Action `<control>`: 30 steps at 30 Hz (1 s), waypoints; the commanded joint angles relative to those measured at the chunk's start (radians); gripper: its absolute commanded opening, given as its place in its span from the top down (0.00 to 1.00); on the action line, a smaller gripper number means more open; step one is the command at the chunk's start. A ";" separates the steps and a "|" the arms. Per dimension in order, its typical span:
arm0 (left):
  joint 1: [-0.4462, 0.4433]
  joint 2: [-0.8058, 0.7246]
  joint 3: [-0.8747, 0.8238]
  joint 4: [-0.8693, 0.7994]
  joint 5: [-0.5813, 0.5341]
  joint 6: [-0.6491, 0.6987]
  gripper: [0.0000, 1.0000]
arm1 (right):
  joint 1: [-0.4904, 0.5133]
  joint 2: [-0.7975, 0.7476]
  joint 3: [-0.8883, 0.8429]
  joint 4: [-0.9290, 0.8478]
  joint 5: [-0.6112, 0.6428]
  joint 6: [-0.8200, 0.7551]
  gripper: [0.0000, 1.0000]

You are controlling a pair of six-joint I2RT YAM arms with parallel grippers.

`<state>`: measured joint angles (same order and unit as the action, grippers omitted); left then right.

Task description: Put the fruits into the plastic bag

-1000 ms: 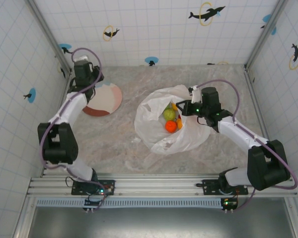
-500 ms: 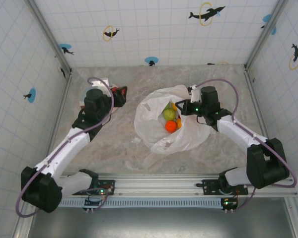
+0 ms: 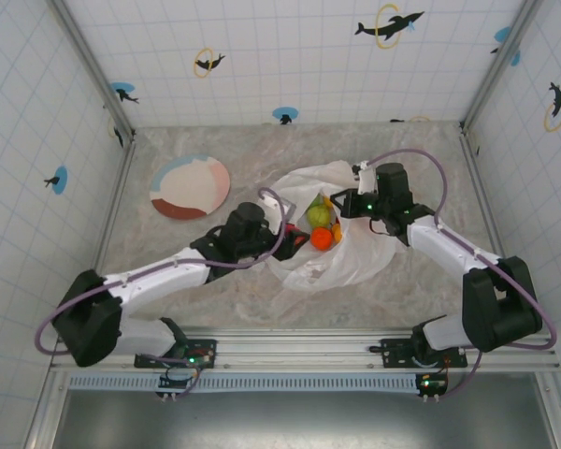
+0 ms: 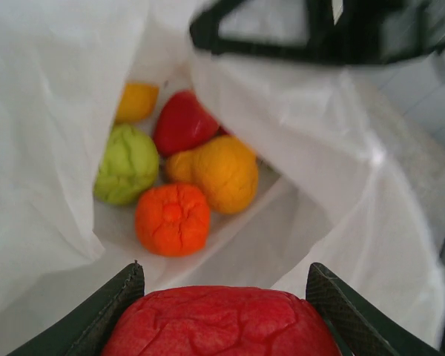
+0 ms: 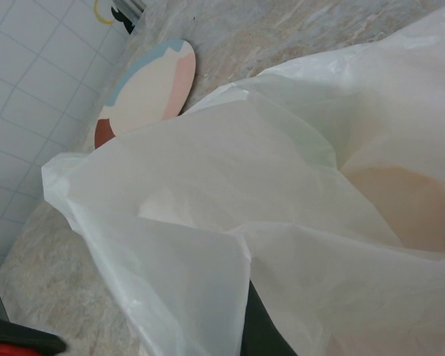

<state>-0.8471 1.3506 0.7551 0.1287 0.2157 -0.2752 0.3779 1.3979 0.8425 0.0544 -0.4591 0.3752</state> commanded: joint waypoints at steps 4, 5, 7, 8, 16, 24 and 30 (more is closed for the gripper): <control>-0.015 0.150 0.094 -0.041 -0.145 0.060 0.43 | 0.000 -0.008 0.058 -0.012 0.011 0.006 1.00; -0.015 0.171 0.103 -0.041 -0.153 0.062 0.43 | 0.000 -0.010 0.061 -0.011 0.013 0.008 1.00; -0.016 0.222 0.135 -0.057 -0.207 0.065 0.42 | 0.003 -0.008 0.064 -0.007 0.016 0.017 1.00; -0.015 0.248 0.153 -0.065 -0.252 0.057 0.43 | 0.003 -0.005 0.062 0.002 0.010 0.025 1.00; -0.015 0.426 0.230 -0.008 -0.461 0.015 0.43 | 0.019 0.013 0.062 0.015 0.000 0.042 1.00; -0.015 0.506 0.275 0.080 -0.482 -0.044 0.42 | 0.019 0.016 0.053 0.015 0.005 0.039 1.00; -0.015 0.554 0.300 0.095 -0.498 -0.053 0.38 | 0.019 0.025 0.051 0.015 0.002 0.039 1.00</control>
<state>-0.8585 1.8774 1.0256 0.1967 -0.2508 -0.3023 0.3927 1.4117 0.8616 0.0502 -0.4503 0.4114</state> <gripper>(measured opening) 0.617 0.048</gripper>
